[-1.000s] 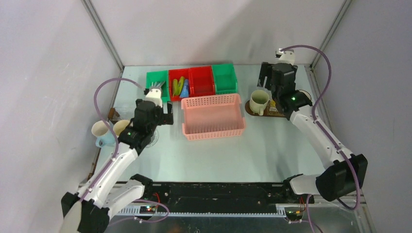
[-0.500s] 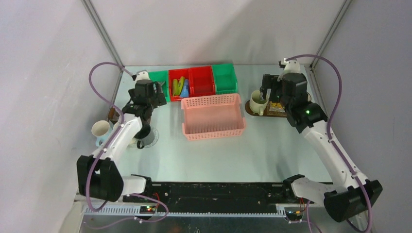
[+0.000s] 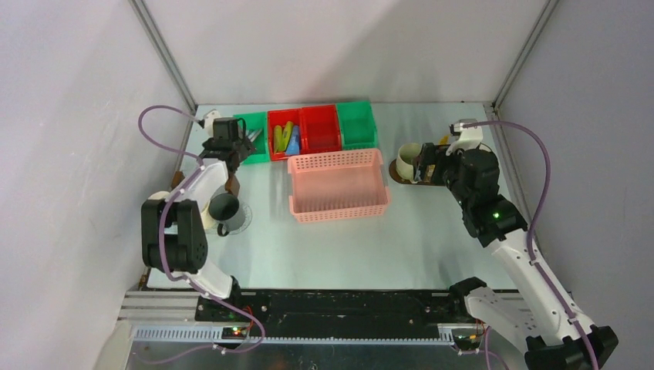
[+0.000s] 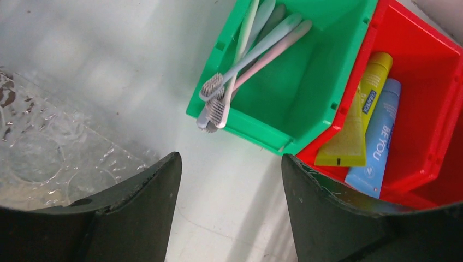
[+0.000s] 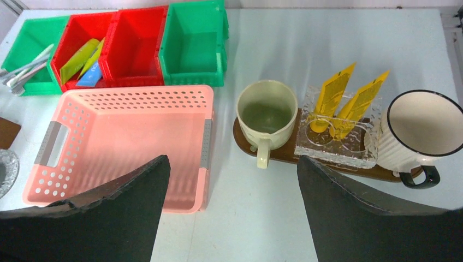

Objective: Prepare toiletry sets of a toothbrush and toothpaste on the tray
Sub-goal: Pick up the toothbrush from the storage box.

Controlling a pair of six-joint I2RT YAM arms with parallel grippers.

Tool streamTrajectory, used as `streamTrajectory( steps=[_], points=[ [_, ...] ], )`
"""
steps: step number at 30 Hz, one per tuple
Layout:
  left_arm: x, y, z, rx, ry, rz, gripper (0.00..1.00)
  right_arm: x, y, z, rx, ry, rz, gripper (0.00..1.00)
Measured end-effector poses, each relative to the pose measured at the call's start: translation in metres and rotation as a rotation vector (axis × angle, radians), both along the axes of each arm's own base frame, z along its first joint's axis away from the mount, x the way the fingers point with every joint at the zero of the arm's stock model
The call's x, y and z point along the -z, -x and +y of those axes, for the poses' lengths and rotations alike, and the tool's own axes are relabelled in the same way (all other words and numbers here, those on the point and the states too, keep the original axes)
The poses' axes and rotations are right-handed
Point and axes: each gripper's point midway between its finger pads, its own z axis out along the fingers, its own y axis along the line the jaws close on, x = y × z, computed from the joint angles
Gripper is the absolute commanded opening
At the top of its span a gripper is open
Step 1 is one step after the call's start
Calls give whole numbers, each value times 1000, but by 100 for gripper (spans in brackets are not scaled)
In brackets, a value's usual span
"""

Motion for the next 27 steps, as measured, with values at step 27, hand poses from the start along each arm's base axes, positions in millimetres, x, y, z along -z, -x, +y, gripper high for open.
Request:
streamTrajectory(
  steps=[27],
  points=[
    [47, -49, 26, -55, 180, -19, 40, -9, -5, -11, 26, 49, -75, 90]
  ],
)
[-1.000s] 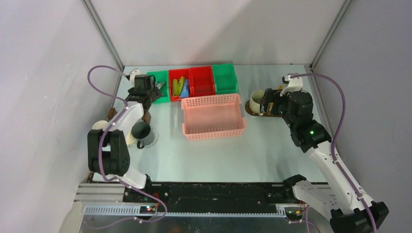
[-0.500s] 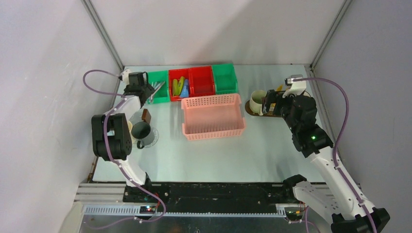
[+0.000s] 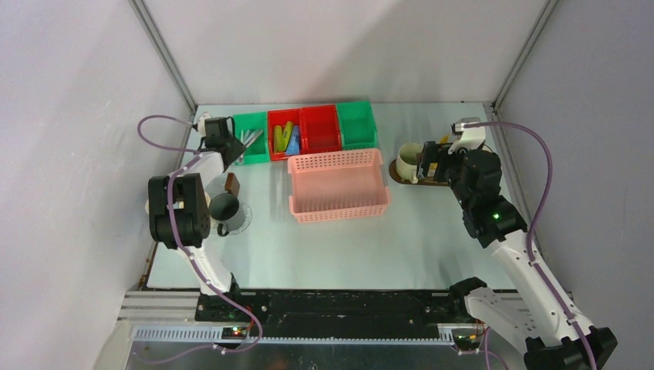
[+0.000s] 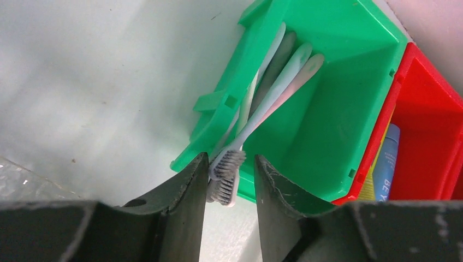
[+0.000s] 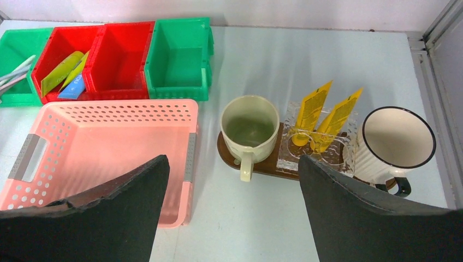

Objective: Prepare toiletry sets of a toothbrush and toothpaste on the tray
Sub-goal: Pick up the toothbrush from the storage box.

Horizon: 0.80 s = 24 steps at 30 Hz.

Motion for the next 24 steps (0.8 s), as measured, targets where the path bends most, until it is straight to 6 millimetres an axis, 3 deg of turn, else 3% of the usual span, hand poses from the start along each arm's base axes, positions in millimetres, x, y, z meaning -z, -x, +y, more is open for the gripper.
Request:
streamTrajectory(
  steps=[6, 15, 24],
  points=[
    [-4, -4, -2, 12, 4, -21, 35, 0, 0, -1, 2, 0, 0, 90],
    [-10, -5, -4, 29, 5, -41, 18, 0, 0, -1, 2, 0, 0, 90],
    [-25, 4, -7, 54, -3, -71, 8, -1, 1, 0, -4, -2, -2, 89]
  ],
)
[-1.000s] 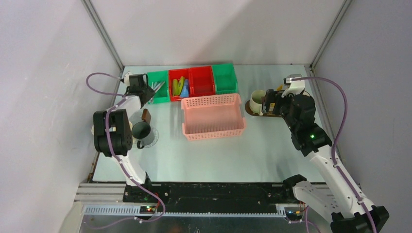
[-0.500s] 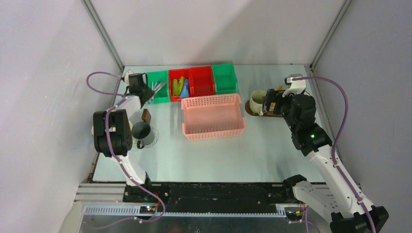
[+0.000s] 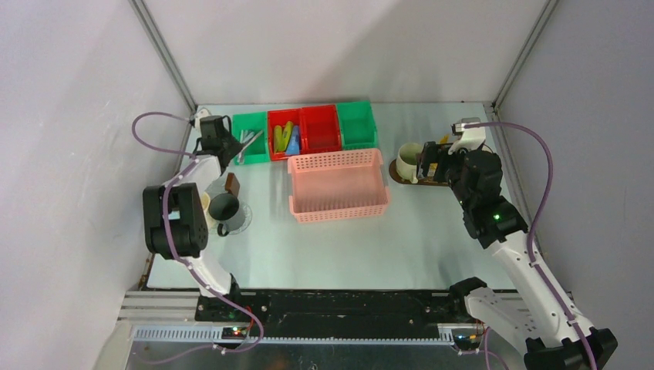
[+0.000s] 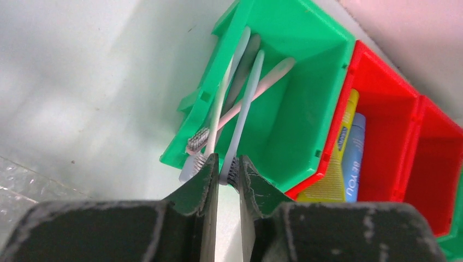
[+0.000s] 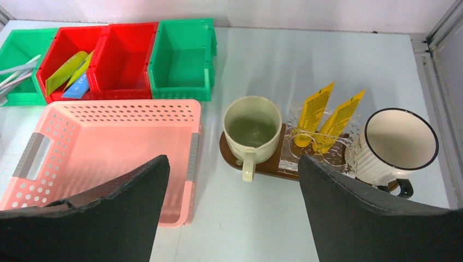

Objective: Prepare toiletry sets of a toothbrush and toothpaste on the tray
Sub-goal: Pick up the toothbrush from the storage box.

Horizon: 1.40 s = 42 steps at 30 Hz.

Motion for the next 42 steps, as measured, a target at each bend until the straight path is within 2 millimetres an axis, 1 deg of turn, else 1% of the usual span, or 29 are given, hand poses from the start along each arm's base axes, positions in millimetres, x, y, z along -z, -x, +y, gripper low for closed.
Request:
streamTrajectory(
  steps=[1, 5, 8, 11, 15, 17, 20, 23, 29, 30, 34, 39, 42],
  points=[
    [-5, 1, 0, 4, -7, -7, 4, -1, 0, 1, -5, -2, -1, 89],
    [-31, 6, 1, 25, -43, -47, 0, -3, 2, 4, -27, -3, -8, 89],
    [-50, 12, 2, 43, -74, -70, 0, -6, 4, 7, -52, -4, -19, 88],
    [-65, 21, 2, 64, -101, -81, 0, -10, 5, 12, -83, -4, -37, 84],
    [-81, 34, -2, 102, -122, -85, 0, -20, 7, 24, -141, -5, -77, 83],
    [-87, 42, -5, 130, -130, -80, 0, -26, 8, 35, -181, 3, -106, 83],
    [-94, 54, -11, 170, -127, -72, 0, -35, 12, 54, -260, 22, -157, 82],
    [-102, 69, -19, 214, -120, -62, 0, -45, 16, 79, -360, 57, -220, 81],
    [-128, 97, -44, 334, -101, -74, 0, -50, 28, 136, -593, 152, -334, 79],
    [-133, 103, -50, 358, -98, -81, 0, -50, 30, 146, -634, 165, -354, 78],
    [-147, 128, -76, 458, -80, -98, 0, -50, 34, 173, -747, 196, -420, 77],
    [-161, 159, -116, 608, -43, -123, 0, -50, 43, 206, -886, 216, -511, 75],
    [-170, 176, -136, 685, -21, -146, 0, -48, 49, 227, -964, 222, -566, 74]
  ],
)
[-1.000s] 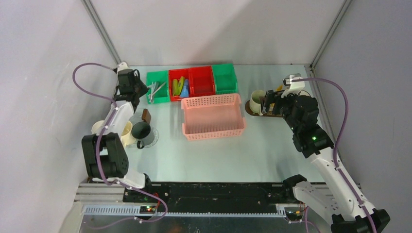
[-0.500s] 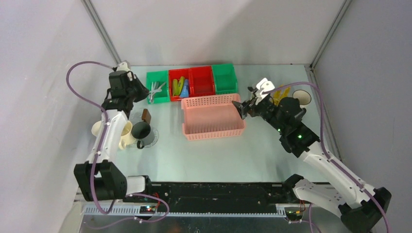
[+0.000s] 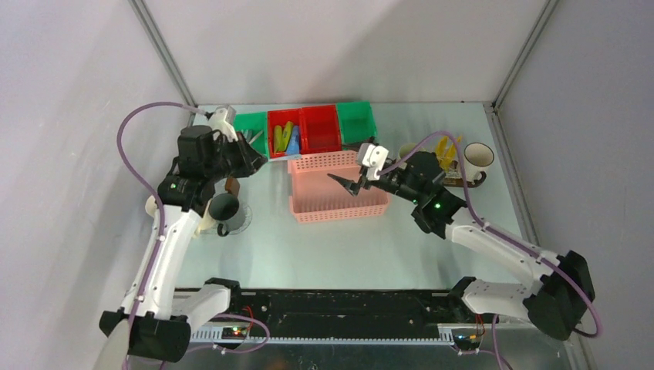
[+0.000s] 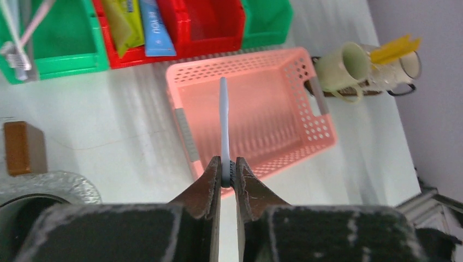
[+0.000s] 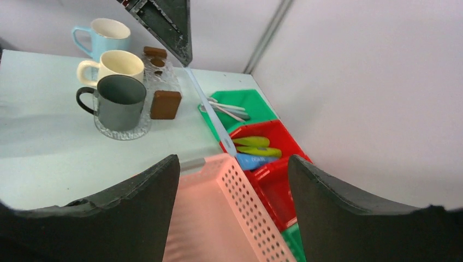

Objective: Prepare toiletry sets of a toothbrush and toothpaste on the tray
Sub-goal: Pick up the toothbrush from the storage box.

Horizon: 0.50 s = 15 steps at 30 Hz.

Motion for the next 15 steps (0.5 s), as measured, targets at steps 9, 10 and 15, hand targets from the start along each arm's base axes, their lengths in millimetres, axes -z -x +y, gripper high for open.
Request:
streamTrajectory(
  steps=[9, 10, 15],
  points=[
    [-22, 37, -35, 155, 47, -50, 0, 37, 6, 52, -135, 72, -68, 70],
    [-23, 40, -37, 165, 52, -51, 0, 42, 6, 56, -142, 83, -67, 68],
    [-27, 53, -45, 203, 59, -58, 0, 54, 6, 78, -166, 128, -96, 63]
  ],
)
